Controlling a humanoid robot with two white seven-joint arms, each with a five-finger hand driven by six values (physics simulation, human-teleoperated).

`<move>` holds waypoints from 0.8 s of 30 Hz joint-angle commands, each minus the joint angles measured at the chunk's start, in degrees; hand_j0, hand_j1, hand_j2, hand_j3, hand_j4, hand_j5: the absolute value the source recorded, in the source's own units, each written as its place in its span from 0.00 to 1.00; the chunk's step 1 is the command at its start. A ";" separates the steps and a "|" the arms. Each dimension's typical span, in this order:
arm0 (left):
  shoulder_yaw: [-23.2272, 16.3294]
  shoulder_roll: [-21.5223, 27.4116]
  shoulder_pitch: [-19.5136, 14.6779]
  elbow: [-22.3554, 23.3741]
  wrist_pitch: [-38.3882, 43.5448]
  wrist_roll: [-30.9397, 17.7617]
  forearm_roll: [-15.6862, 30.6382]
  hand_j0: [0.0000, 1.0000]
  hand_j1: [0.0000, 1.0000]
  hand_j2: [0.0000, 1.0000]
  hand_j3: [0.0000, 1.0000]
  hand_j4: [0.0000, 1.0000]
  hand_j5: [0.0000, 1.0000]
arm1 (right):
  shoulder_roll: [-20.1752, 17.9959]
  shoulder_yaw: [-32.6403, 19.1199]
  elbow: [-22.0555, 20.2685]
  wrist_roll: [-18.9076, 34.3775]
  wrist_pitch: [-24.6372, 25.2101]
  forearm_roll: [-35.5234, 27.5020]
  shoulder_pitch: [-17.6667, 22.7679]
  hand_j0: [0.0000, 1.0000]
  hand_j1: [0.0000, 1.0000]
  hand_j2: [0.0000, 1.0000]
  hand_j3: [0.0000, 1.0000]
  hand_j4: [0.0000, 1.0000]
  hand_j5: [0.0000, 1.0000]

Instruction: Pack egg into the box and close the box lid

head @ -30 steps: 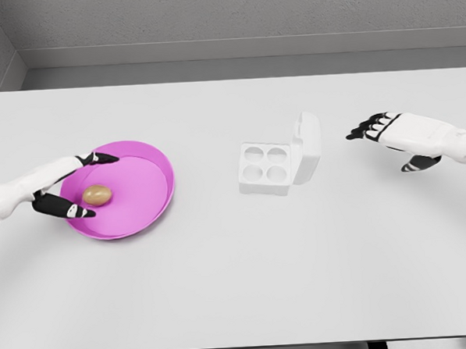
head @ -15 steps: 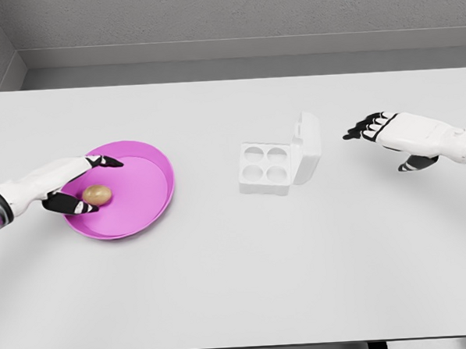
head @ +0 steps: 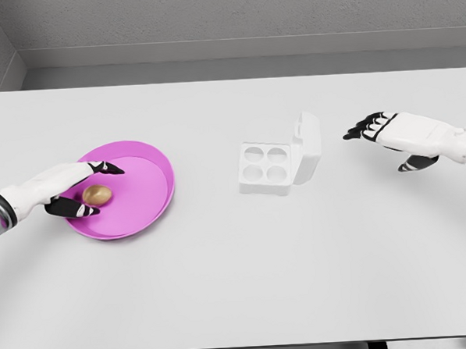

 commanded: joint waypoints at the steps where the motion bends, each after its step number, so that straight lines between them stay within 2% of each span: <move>1: 0.13 -0.03 0.00 0.42 0.02 0.02 -1.49 0.80 0.80 0.80 0.80 0.80 0.80 | -0.10 -0.04 -0.01 -0.03 0.09 -0.33 0.00 1.00 1.00 1.00 1.00 1.00 1.00; 5: 0.13 -0.65 0.00 0.33 0.02 0.02 -2.20 0.80 0.80 0.80 0.80 0.80 0.80 | -0.18 -0.04 -0.01 -0.03 0.09 -0.33 0.00 1.00 1.00 1.00 1.00 1.00 1.00; 7: 0.39 -1.35 0.00 0.33 0.02 0.02 -4.31 0.80 0.80 0.80 0.80 0.80 0.80 | -0.18 -0.04 -0.01 -0.03 0.09 -0.33 0.00 1.00 1.00 1.00 1.00 1.00 1.00; 11: 0.39 -1.52 0.00 0.33 0.02 0.02 -4.40 0.72 0.72 0.72 0.72 0.72 0.72 | -0.18 -0.04 -0.01 -0.03 0.09 -0.33 0.00 1.00 1.00 1.00 1.00 1.00 1.00; 24: 0.22 -1.52 0.44 0.25 0.11 0.02 -4.40 0.70 0.70 0.70 0.70 0.70 0.70 | -0.18 -0.04 -0.10 -0.11 0.09 -0.42 0.00 1.00 1.00 1.00 1.00 1.00 1.00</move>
